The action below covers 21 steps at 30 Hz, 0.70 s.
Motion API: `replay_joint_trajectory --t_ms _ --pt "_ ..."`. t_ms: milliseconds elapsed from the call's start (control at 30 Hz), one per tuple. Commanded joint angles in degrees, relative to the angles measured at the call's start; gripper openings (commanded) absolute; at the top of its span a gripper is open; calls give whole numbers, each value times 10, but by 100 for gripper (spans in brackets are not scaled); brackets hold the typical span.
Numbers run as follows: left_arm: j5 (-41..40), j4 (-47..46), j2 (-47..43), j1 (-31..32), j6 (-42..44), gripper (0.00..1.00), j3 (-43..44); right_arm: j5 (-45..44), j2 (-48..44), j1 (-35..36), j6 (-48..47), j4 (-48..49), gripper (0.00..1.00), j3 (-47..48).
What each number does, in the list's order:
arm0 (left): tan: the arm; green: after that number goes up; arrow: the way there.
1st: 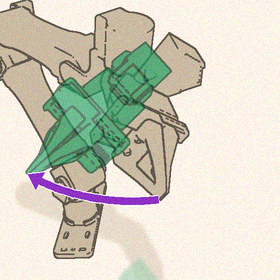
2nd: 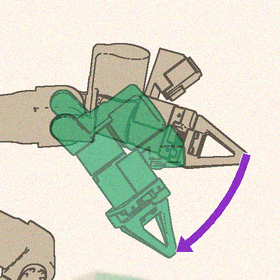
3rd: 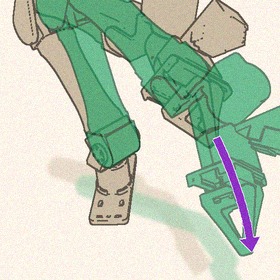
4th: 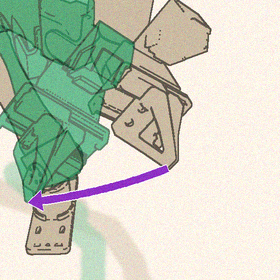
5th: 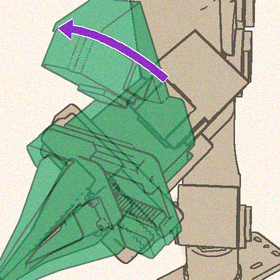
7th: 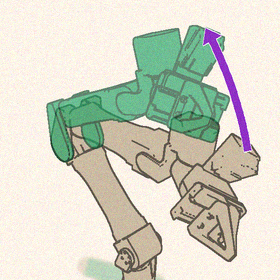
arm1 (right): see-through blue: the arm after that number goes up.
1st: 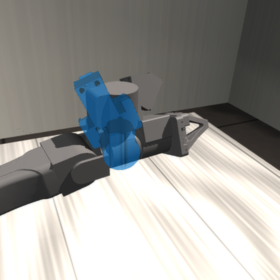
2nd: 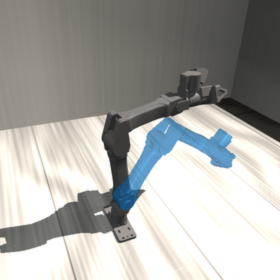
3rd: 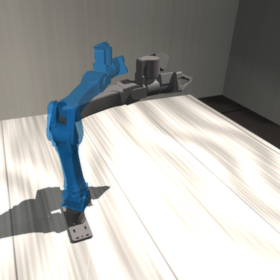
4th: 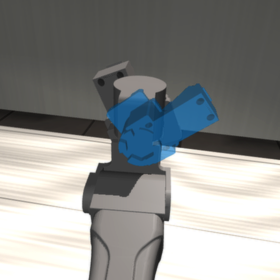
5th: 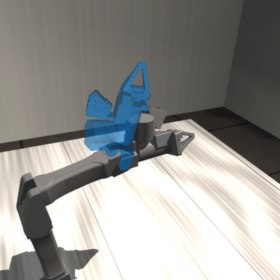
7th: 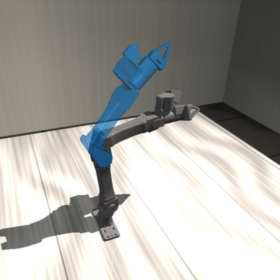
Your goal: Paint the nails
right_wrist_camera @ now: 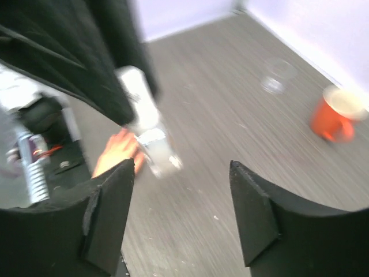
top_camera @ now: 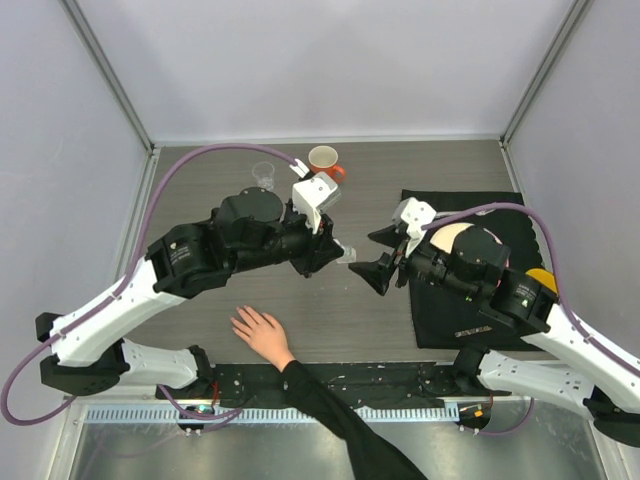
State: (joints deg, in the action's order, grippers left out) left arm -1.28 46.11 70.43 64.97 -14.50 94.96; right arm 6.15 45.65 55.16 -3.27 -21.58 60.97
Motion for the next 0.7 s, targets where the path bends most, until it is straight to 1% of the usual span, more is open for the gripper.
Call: replay_joint_trajectory --t_ms 0,67,100,133,167,200,233,267,333,400,500,567,667 --pt "-109 -23 10 -3 12 0 -28 -208 -49 0 60 15 76 -36" --pt "-141 -36 21 -3 12 0 -53 -237 -84 0 77 28 78 -68" --pt "-157 -45 27 -3 11 0 -64 -266 -97 0 83 30 78 -78" --pt "-186 -58 36 -3 12 0 -79 -278 -108 0 89 33 78 -87" --pt "-203 -91 40 -3 11 0 -114 -290 -118 0 100 34 78 -101" --pt "-220 -105 46 -3 9 0 -130 -305 -137 0 106 34 78 -107" --pt "-251 -118 63 -3 5 0 -144 -308 -145 0 110 33 78 -111" --pt "-263 -131 73 -3 -6 0 -166 -309 -154 0 114 32 78 -118" --pt "-293 -141 114 -6 -24 0 -171 -313 -170 0 119 30 78 -122" --pt "-298 -144 142 -17 -55 0 -168 -316 -178 0 128 27 78 -121" --pt "-263 -168 182 -41 -83 0 -185 -319 -192 0 142 27 78 -124" --pt "-237 -202 205 -54 -91 0 -205 -316 -196 0 145 25 78 -125" --pt "-226 -222 229 -70 -107 0 -217 -316 -199 0 151 17 78 -122"
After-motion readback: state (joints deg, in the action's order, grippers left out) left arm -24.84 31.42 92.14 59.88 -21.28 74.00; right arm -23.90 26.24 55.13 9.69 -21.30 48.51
